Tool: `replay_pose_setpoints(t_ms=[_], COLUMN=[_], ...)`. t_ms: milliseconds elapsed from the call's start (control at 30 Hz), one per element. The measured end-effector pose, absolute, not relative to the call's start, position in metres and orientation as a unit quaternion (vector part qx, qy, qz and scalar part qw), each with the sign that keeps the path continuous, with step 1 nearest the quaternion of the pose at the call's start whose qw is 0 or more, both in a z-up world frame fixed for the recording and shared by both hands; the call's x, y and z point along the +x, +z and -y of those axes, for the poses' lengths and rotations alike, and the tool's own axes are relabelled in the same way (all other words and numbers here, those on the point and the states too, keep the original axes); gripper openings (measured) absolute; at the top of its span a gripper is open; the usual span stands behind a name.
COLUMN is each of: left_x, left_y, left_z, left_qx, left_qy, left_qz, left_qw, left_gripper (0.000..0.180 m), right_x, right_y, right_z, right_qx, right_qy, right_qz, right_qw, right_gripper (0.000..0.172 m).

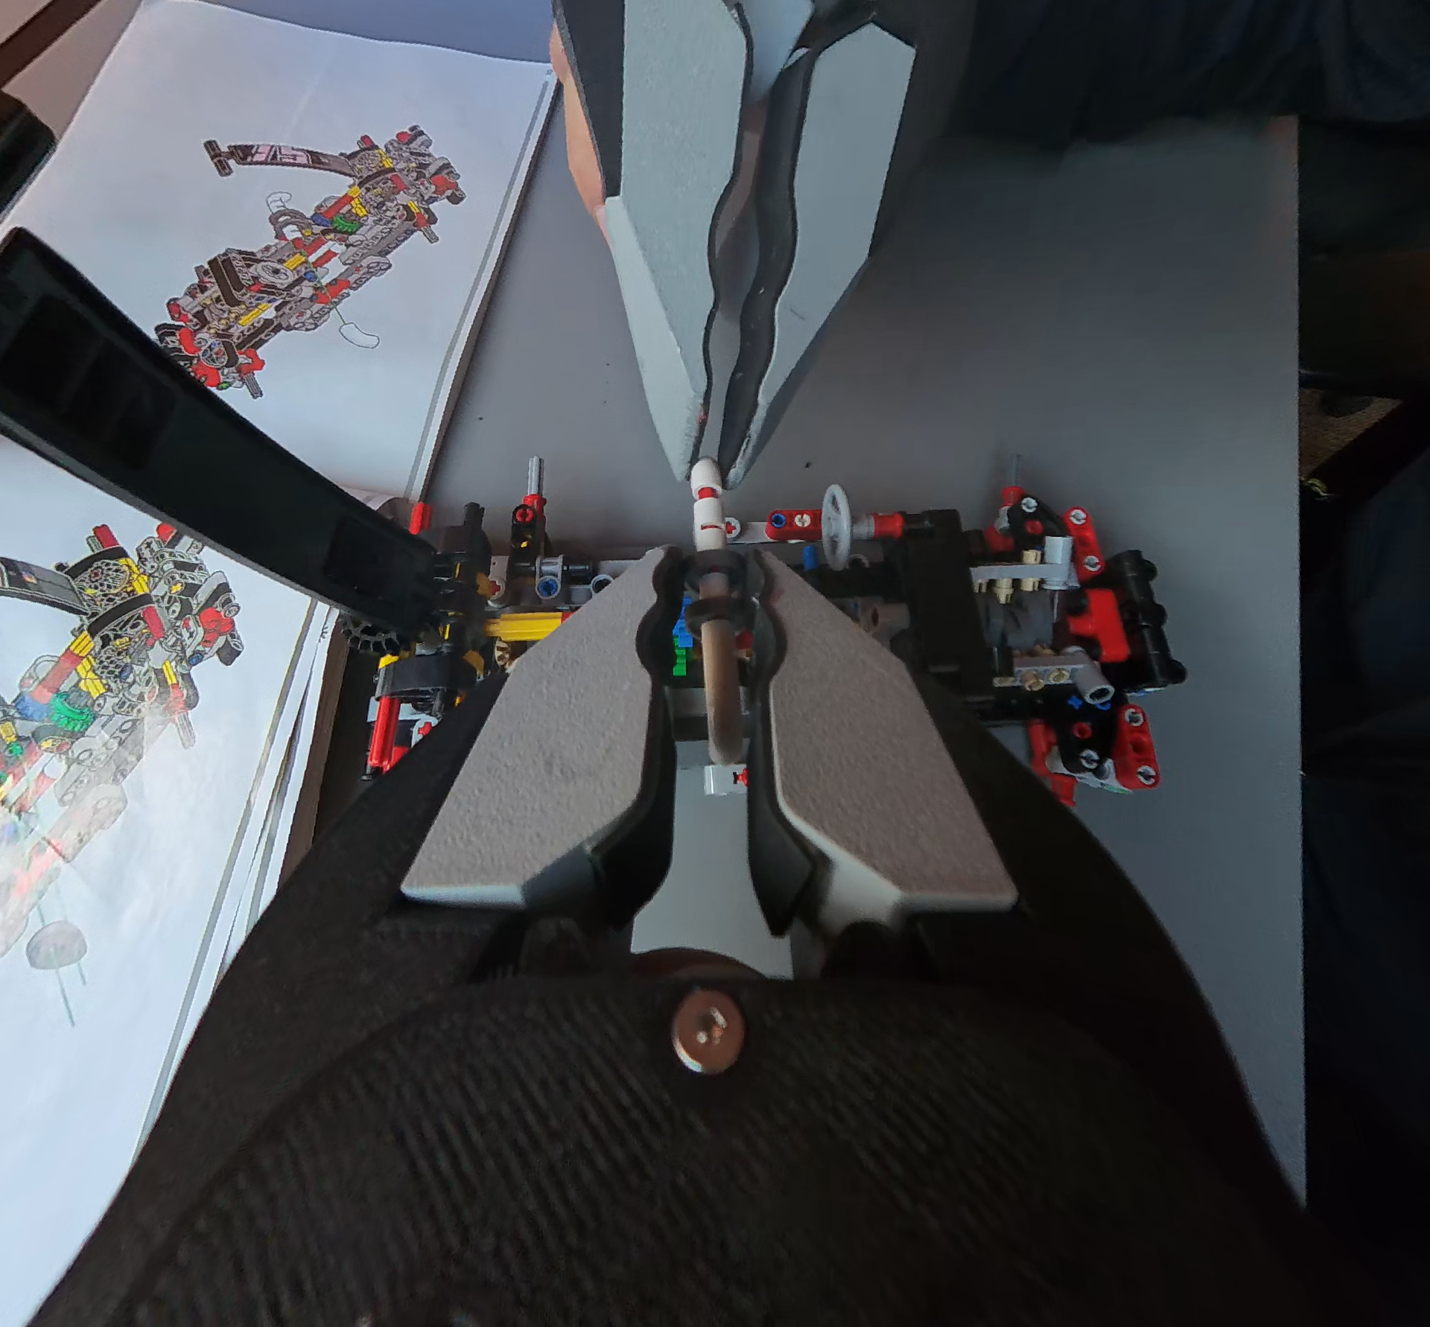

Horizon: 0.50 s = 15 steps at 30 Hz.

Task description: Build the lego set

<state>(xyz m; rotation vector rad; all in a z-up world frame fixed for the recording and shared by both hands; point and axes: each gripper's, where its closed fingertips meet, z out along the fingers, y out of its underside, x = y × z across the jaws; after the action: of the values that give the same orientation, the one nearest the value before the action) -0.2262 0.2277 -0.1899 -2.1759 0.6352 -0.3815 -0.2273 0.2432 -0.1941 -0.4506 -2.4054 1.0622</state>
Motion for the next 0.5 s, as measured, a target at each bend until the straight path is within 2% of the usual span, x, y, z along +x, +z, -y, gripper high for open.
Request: replay_pose_setpoints(t_ms=[267, 300, 400, 500], left_x=[-0.227, -0.229, -0.238, -0.255], left_y=[-0.189, -0.184, -0.157, -0.159], left_z=[-0.223, -0.221, -0.211, -0.199], left_qx=[-0.868, -0.866, -0.852, -0.863], left_qy=[-0.118, -0.116, -0.128, -0.105], left_qz=[-0.257, -0.254, -0.233, -0.219], left_qw=[0.408, 0.414, 0.451, 0.443], left_gripper=[0.014, 0.021, 0.021, 0.021], right_x=[-0.227, -0.227, -0.227, -0.227], right_y=[-0.194, -0.195, -0.194, -0.194], right_z=[-0.240, -0.240, -0.241, -0.241], right_qx=[-0.166, -0.168, -0.169, -0.168], right_qy=[0.414, 0.413, 0.415, 0.416], right_qz=[0.867, 0.868, 0.866, 0.867], right_qw=[0.220, 0.218, 0.220, 0.218], right_gripper=[0.004, 0.004, 0.004, 0.004])
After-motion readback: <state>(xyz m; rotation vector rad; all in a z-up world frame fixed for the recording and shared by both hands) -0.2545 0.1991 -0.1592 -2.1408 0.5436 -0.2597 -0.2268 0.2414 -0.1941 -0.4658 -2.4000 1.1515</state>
